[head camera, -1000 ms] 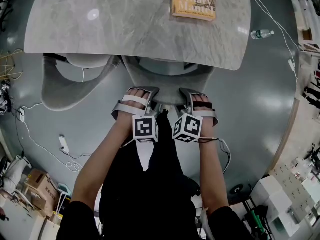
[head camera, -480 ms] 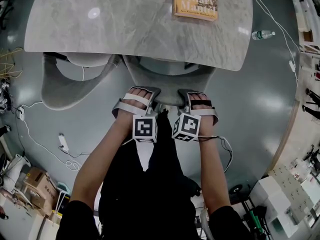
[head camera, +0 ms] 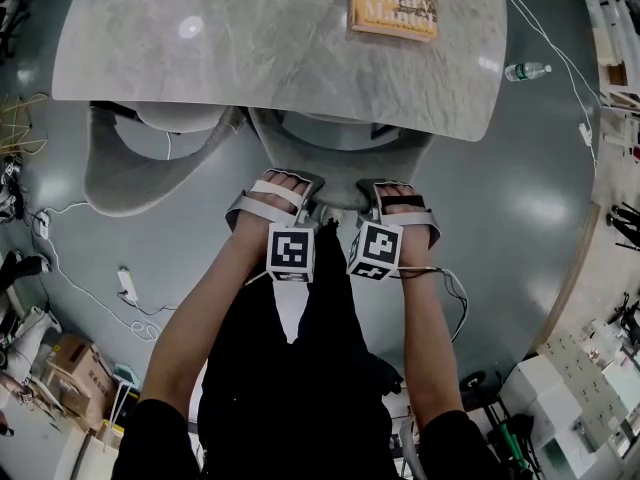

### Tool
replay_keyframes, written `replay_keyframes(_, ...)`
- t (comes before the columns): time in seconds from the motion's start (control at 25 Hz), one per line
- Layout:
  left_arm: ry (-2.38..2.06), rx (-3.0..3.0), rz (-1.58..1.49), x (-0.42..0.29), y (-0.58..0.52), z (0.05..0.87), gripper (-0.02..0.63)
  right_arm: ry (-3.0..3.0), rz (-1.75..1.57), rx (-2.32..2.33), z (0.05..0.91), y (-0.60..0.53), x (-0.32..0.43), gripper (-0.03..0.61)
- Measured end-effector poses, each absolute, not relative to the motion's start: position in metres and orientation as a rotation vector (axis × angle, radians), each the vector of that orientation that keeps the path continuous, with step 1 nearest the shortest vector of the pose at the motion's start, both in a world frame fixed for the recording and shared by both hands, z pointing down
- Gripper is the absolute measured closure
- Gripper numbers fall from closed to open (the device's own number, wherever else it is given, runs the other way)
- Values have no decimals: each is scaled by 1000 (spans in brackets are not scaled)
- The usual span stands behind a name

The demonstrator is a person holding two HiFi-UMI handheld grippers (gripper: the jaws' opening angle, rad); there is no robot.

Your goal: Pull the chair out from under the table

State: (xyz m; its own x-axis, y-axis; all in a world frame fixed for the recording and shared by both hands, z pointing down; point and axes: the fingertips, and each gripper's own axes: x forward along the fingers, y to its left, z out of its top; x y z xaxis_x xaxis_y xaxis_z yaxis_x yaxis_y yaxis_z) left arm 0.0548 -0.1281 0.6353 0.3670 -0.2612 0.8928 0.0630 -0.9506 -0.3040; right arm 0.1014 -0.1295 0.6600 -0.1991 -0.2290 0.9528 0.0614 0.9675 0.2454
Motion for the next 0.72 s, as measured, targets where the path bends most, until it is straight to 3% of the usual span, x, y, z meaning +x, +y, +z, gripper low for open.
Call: replay_keyframes(0.72,199,-2289,-1619,55,-127,640,520,-1746,-260,97,663,-120,102,494)
